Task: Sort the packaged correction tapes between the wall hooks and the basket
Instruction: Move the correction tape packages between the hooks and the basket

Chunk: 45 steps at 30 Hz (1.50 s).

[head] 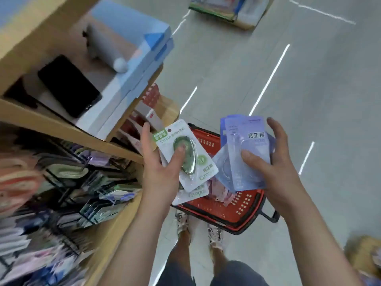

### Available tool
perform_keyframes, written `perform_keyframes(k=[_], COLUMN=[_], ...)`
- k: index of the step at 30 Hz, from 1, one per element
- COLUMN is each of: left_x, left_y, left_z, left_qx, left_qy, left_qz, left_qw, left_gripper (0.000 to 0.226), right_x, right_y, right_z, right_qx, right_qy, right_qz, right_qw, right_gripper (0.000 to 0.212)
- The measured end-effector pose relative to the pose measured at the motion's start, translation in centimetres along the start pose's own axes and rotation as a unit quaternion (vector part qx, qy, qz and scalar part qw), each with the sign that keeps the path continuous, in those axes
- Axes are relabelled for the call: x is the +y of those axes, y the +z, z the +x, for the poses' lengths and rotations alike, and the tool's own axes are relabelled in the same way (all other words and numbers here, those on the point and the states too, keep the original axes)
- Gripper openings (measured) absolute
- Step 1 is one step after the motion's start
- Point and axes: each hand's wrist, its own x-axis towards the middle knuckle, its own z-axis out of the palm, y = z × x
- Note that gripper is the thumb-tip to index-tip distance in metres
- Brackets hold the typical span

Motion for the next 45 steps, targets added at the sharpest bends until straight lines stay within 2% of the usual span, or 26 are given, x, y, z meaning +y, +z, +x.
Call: perform_keyframes(k=[2, 3, 6, 9, 11, 14, 18, 22, 26, 29, 31, 33, 36, 41, 43, 45], left_x=[2.0, 2.8, 5.1, 7.3, 8.5, 9.4, 9.7, 9.9, 9.7, 9.2, 8.4, 7.7, 7.2, 6.6, 6.7, 6.7], left_y=[-1.6, -2.3, -4.1, -5.4, -6.6, -8.5, -12.4, -16.1, -19.8, -22.2, -23.6, -24.9, -26.4, -28.4, -29.2, -30.1], left_z=[-2.2, -3.3, -6.4, -9.4, -11.4, -13.9, -17.4, -20.9, -24.5, -27.1, -28.8, -30.2, -31.9, -34.0, -34.8, -35.5], left_qx=[0.018, 0.026, 0.065, 0.107, 0.136, 0.151, 0.196, 0.239, 0.267, 0.259, 0.277, 0.314, 0.366, 0.419, 0.44, 0.47], left_qy=[0.017, 0.03, 0.053, 0.055, 0.067, 0.086, 0.107, 0.106, 0.128, 0.122, 0.109, 0.112, 0.144, 0.177, 0.191, 0.213], left_qz=[0.027, 0.055, 0.103, 0.042, 0.013, 0.017, 0.052, 0.041, 0.002, -0.066, -0.101, -0.129, -0.196, -0.256, -0.266, -0.259], left_qw=[0.999, 0.998, 0.991, 0.992, 0.988, 0.985, 0.973, 0.964, 0.955, 0.956, 0.949, 0.934, 0.898, 0.853, 0.836, 0.816], left_gripper=[0.065, 0.058, 0.037, 0.032, 0.035, 0.041, 0.046, 0.043, 0.037, 0.027, 0.028, 0.029, 0.026, 0.027, 0.037, 0.046], right_x=[-3.1, -4.3, -7.2, -9.1, -10.0, -11.1, -12.4, -12.1, -12.4, -11.9, -11.6, -11.5, -11.2, -10.2, -9.7, -9.4], right_y=[-0.2, 0.0, 1.6, 4.5, 6.9, 10.2, 14.6, 17.7, 20.6, 22.9, 23.9, 24.6, 25.3, 26.3, 26.7, 26.9], right_z=[-1.2, -1.8, -3.4, -5.3, -6.9, -9.4, -13.3, -16.2, -20.1, -24.0, -26.5, -28.2, -29.8, -31.6, -32.3, -32.8], right_qx=[-0.032, -0.049, -0.112, -0.186, -0.225, -0.26, -0.368, -0.447, -0.447, -0.44, -0.448, -0.478, -0.502, -0.505, -0.491, -0.459], right_qy=[-0.015, -0.014, -0.019, -0.039, -0.059, -0.078, -0.107, -0.084, -0.124, -0.155, -0.173, -0.151, -0.122, -0.131, -0.141, -0.117], right_qz=[0.053, 0.075, 0.074, 0.028, 0.0, -0.015, -0.042, -0.036, -0.089, -0.093, -0.098, -0.087, -0.086, -0.068, -0.048, -0.008], right_qw=[0.998, 0.996, 0.991, 0.981, 0.973, 0.962, 0.923, 0.89, 0.882, 0.88, 0.872, 0.861, 0.852, 0.851, 0.858, 0.88], right_gripper=[0.095, 0.1, 0.103, 0.094, 0.081, 0.066, 0.069, 0.064, 0.055, 0.02, 0.027, 0.034, 0.024, 0.054, 0.047, 0.033])
